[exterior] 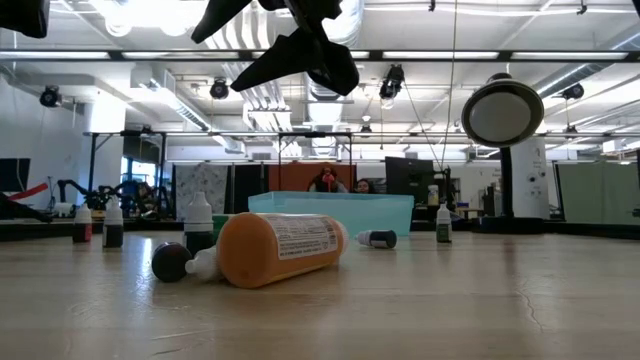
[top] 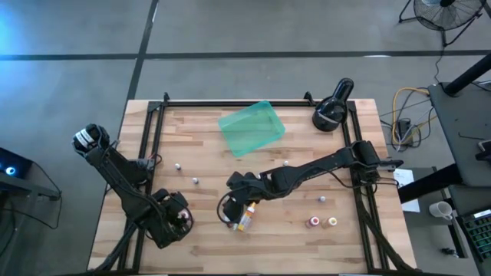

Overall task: Pick & Place food coloring
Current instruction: Adjust the blue small food coloring bottle

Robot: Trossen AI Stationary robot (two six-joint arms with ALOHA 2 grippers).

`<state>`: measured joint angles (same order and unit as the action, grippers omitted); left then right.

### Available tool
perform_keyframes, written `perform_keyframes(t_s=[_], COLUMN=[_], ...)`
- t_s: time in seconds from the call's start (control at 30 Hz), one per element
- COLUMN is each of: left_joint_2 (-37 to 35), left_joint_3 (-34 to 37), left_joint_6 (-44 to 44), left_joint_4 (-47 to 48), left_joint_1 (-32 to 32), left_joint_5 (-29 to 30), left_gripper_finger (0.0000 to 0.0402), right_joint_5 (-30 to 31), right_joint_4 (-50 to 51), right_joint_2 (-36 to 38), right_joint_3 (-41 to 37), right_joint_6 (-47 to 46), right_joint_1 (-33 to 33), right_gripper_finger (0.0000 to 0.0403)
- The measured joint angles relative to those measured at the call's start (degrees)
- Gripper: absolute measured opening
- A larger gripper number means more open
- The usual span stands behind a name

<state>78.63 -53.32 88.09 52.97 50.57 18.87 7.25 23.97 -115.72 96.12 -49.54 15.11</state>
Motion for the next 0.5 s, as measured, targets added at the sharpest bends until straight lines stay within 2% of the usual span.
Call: perform_keyframes(t_s=[0.5], left_joint_2=[0.00], left_joint_3=[0.00], left_joint_6=[0.24], left_joint_4=[-0.65], left_joint_1=[0.20], left_joint_5=[-0.85], left_gripper_finger=[0.0213], right_joint_5=[-1.92], right_joint_4=[0.02], right_joint_2=[0.00], right_joint_3=[0.00], right_joint_6=[0.42], right_joint_1=[-0.20], right_gripper_finger=[0.0217])
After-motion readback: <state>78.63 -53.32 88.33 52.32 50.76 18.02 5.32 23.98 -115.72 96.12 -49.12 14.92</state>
